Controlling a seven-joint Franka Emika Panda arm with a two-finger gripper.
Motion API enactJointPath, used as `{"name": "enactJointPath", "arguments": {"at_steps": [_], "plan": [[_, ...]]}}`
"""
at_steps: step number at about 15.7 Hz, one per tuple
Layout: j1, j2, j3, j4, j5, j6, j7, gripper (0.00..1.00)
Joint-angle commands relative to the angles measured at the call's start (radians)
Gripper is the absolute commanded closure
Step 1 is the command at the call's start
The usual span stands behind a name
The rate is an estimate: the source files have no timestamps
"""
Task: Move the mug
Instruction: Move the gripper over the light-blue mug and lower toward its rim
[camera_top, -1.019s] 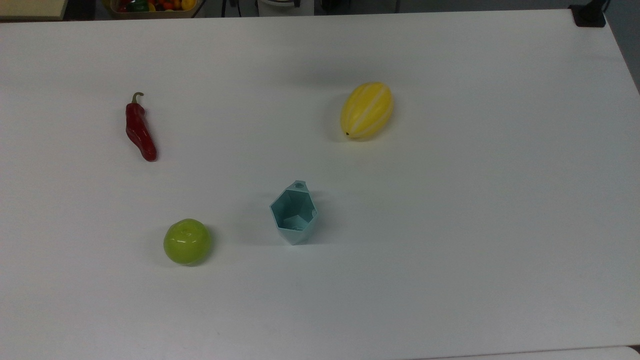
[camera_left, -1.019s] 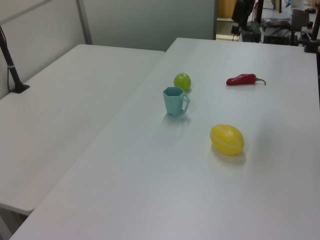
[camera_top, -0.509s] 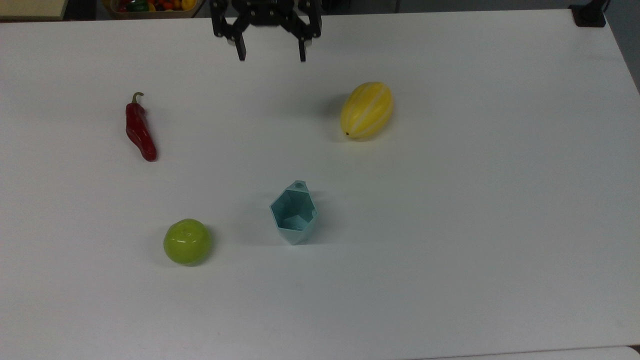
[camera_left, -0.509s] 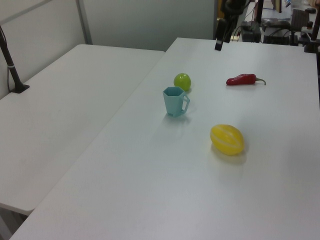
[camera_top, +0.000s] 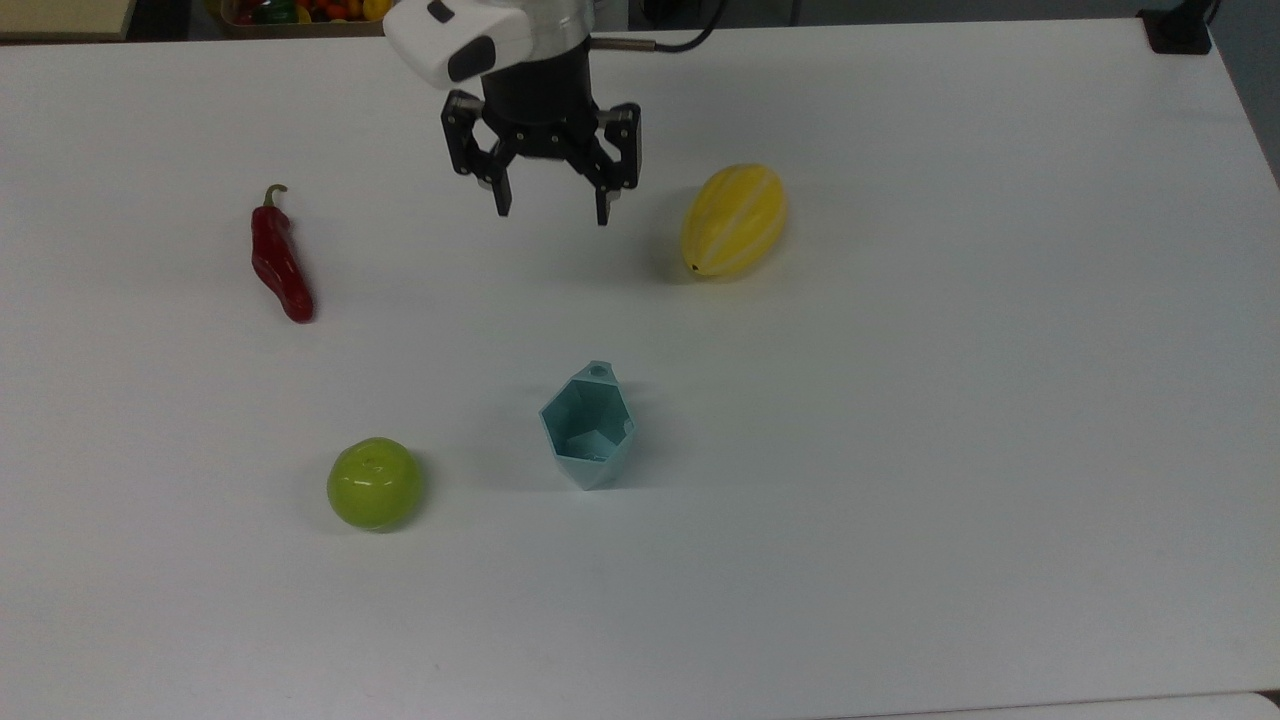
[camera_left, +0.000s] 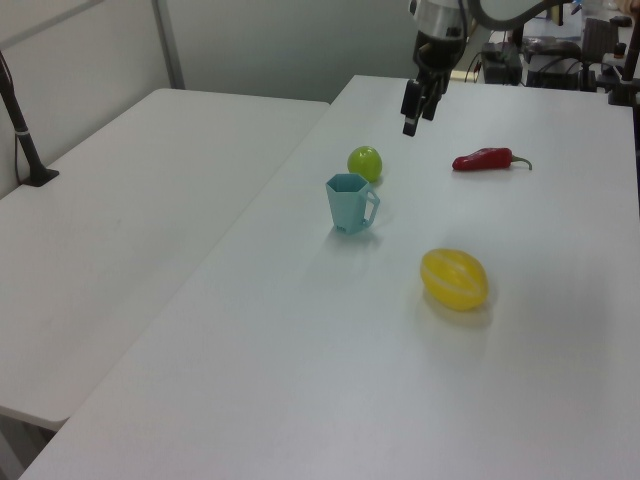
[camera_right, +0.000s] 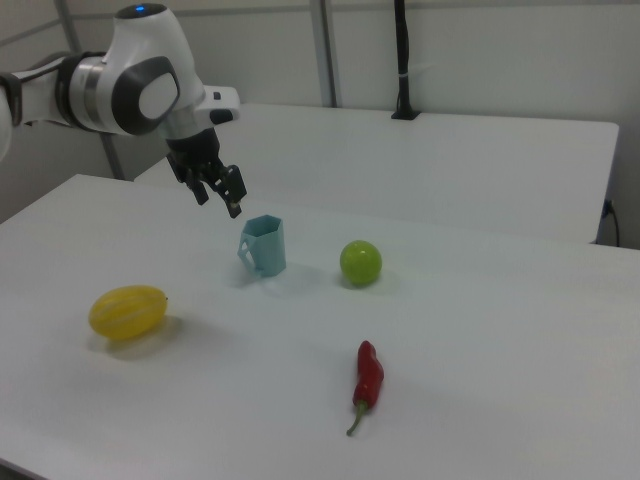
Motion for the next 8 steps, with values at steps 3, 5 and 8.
{"name": "enactJointPath", "arguments": {"at_steps": [3,5,8], "plan": [[0.012,0.057,-0.009,-0.021,-0.022,0.113,0.04,0.18],[0.014,0.086,-0.009,-0.021,-0.022,0.159,0.04,0.19],[0.014,0.121,-0.009,-0.021,-0.022,0.205,0.043,0.19]]}}
